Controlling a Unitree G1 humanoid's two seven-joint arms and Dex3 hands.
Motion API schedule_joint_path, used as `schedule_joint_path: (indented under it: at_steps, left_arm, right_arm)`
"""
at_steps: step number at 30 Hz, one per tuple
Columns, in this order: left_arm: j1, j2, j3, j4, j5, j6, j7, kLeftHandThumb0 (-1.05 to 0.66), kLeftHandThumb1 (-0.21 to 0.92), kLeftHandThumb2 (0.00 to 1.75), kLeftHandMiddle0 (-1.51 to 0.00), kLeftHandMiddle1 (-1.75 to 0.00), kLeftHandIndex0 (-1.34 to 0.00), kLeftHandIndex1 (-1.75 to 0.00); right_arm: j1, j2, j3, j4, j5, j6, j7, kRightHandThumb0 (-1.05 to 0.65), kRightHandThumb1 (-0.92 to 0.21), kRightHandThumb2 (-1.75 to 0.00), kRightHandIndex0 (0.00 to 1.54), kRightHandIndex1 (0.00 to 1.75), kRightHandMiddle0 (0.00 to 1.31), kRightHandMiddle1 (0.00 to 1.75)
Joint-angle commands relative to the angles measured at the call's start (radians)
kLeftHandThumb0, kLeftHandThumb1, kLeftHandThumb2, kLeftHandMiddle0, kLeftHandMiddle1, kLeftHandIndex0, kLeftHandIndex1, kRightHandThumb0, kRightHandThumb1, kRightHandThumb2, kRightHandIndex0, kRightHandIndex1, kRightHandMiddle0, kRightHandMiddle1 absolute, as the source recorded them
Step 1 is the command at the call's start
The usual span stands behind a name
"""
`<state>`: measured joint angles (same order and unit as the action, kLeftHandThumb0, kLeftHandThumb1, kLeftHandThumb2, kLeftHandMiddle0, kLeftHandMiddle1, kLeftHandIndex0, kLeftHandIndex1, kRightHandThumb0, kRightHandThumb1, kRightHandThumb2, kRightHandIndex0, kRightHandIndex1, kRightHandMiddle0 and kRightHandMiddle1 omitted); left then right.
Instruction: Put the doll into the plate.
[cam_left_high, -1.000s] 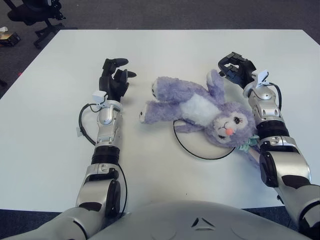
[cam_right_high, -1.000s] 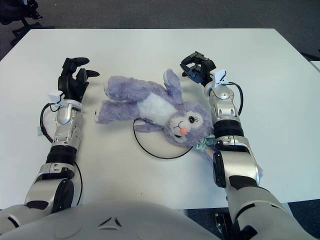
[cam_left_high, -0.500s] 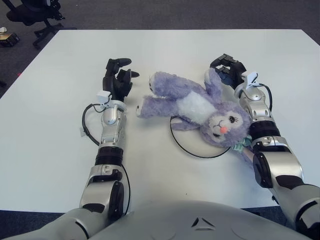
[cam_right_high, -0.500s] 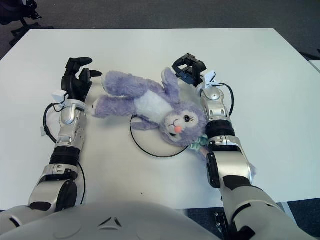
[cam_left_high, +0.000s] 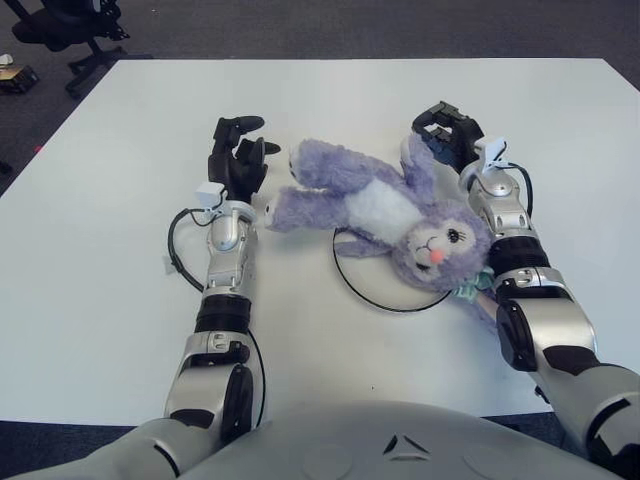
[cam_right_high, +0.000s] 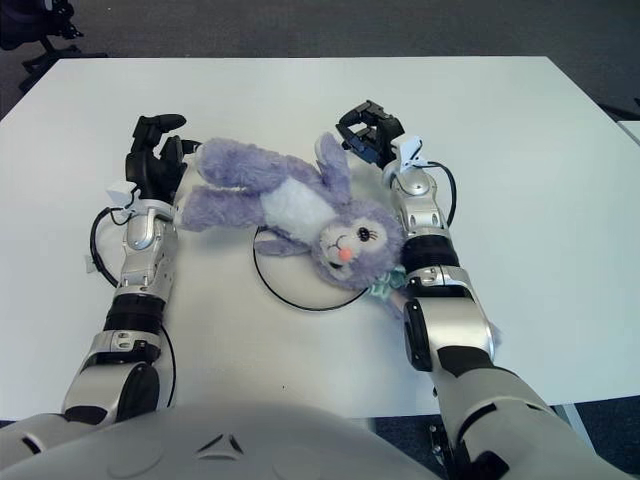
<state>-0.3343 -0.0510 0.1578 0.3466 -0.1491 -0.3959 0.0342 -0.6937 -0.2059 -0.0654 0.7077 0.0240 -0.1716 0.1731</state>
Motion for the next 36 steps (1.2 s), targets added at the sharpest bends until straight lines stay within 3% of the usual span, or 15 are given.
schedule_joint_path:
  at_steps: [1, 36]
  left_arm:
    - [0.043, -0.011, 0.0, 0.004, 0.005, 0.011, 0.011, 0.0, 0.92, 0.29, -0.5, -1.45, -0.35, -1.39]
    - [0.05, -0.019, 0.003, -0.002, 0.01, 0.01, 0.024, 0.0, 0.92, 0.28, -0.51, -1.42, -0.34, -1.41]
  right_arm:
    - [-0.02, 0.009, -0.004, 0.011, 0.002, 0.012, -0.009, -0.01, -0.92, -0.31, 0.4, 1.46, 0.39, 1.45]
    - [-0.105, 0.069, 0.008, 0.128, -0.002, 0.012, -0.029, -0.01, -0.92, -0.29, 0.41, 1.45, 0.4, 1.43]
